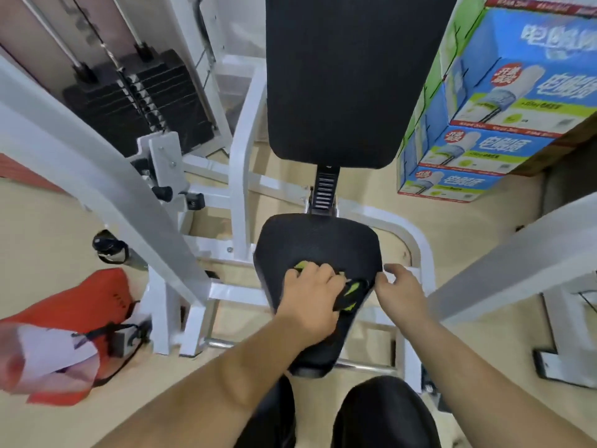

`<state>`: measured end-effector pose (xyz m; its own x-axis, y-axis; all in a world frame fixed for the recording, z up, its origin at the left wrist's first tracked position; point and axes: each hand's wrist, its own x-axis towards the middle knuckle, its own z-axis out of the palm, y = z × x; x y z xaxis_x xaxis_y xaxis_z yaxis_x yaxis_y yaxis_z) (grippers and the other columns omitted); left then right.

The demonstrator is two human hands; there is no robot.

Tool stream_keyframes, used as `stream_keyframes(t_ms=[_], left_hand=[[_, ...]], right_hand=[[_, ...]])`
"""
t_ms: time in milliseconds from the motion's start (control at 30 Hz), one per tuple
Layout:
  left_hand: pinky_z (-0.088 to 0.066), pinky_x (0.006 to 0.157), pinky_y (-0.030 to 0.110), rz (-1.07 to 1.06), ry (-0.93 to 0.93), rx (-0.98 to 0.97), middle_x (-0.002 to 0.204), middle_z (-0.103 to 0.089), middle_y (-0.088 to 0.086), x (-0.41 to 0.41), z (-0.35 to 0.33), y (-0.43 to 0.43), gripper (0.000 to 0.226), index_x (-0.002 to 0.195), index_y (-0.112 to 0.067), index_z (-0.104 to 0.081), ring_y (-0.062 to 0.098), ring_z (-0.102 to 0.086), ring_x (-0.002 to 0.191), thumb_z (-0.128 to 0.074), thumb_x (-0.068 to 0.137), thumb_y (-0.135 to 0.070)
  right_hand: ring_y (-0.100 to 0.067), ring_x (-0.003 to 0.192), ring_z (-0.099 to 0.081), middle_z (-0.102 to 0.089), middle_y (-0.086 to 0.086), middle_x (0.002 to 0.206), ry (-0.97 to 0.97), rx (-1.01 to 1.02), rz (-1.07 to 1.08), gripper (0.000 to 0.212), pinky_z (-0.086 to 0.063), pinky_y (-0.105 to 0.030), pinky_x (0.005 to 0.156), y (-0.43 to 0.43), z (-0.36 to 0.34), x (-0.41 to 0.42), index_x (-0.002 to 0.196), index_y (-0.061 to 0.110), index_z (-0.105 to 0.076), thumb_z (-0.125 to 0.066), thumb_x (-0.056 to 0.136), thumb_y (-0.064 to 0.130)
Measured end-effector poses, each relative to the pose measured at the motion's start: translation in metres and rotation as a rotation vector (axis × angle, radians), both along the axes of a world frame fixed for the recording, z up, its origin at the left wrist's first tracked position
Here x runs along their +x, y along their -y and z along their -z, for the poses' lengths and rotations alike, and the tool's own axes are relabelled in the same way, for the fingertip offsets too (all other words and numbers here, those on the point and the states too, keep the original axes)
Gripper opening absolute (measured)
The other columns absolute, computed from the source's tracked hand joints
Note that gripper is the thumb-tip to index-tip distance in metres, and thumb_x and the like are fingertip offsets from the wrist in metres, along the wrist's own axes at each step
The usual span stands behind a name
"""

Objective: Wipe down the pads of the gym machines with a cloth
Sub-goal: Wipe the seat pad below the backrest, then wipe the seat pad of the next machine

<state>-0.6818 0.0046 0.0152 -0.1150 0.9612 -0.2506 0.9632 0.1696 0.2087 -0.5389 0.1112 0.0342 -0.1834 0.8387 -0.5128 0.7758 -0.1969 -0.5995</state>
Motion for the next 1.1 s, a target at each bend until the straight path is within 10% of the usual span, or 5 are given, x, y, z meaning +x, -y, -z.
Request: stream_keyframes(t_ms=[167, 333, 500, 767, 1100], left_hand=[[-0.041, 0.095, 0.047, 0.028, 0.088, -0.269, 0.130, -0.048, 0.002, 0.026, -0.054, 0.077, 0.048, 0.135, -0.028, -0.052, 0.030, -0.045, 0.120, -0.060, 0.088, -0.034], [-0.049, 0.099, 0.048, -0.263, 0.286, -0.557, 0.133, -0.051, 0.005, 0.037, -0.123, 0.133, 0.042, 0.133, -0.023, -0.054, 0.029, -0.051, 0.124, -0.061, 0.092, -0.030], [-0.050, 0.072, 0.018, -0.895, 0.772, -0.281, 0.097, -0.073, -0.005, 0.048, -0.222, 0.130, 0.015, 0.104, -0.027, -0.068, 0.013, -0.069, 0.087, -0.063, 0.094, -0.036], [-0.060, 0.087, 0.033, -1.333, 1.116, 0.306, 0.102, -0.073, -0.007, 0.119, -0.354, 0.156, 0.027, 0.109, -0.032, -0.061, 0.007, -0.071, 0.093, -0.076, 0.087, -0.028], [-0.049, 0.058, 0.026, -1.804, 1.209, 0.912, 0.086, -0.067, -0.003, 0.192, -0.416, 0.345, 0.038, 0.106, -0.021, -0.062, 0.013, -0.061, 0.075, -0.059, 0.076, 0.002]], right_hand=[[-0.023, 0.076, -0.048, -0.051, 0.004, 0.072, 0.056, -0.228, -0.017, 0.021, -0.035, -0.033, 0.066, 0.039, -0.069, -0.006, 0.073, 0.020, -0.052, -0.048, 0.093, 0.016], [-0.028, 0.087, -0.064, -0.068, -0.007, 0.088, 0.021, -0.441, 0.046, 0.020, -0.056, -0.043, 0.079, 0.067, -0.149, -0.010, 0.088, 0.015, -0.070, -0.053, 0.093, 0.022], [-0.026, 0.085, -0.066, -0.073, -0.013, 0.098, -0.067, -0.498, -0.002, 0.020, -0.059, -0.045, 0.085, 0.076, -0.238, 0.004, 0.102, 0.011, -0.070, -0.055, 0.102, 0.024], [-0.022, 0.080, -0.076, -0.080, -0.005, 0.093, -0.280, -0.599, -0.329, 0.044, -0.064, -0.038, 0.070, 0.115, -0.365, 0.013, 0.102, 0.017, -0.077, -0.065, 0.091, 0.058], [-0.022, 0.078, -0.073, -0.077, -0.017, 0.087, -0.272, -0.556, -1.055, 0.017, -0.059, -0.040, 0.076, 0.304, -0.424, -0.006, 0.089, 0.010, -0.077, -0.061, 0.094, 0.003]])
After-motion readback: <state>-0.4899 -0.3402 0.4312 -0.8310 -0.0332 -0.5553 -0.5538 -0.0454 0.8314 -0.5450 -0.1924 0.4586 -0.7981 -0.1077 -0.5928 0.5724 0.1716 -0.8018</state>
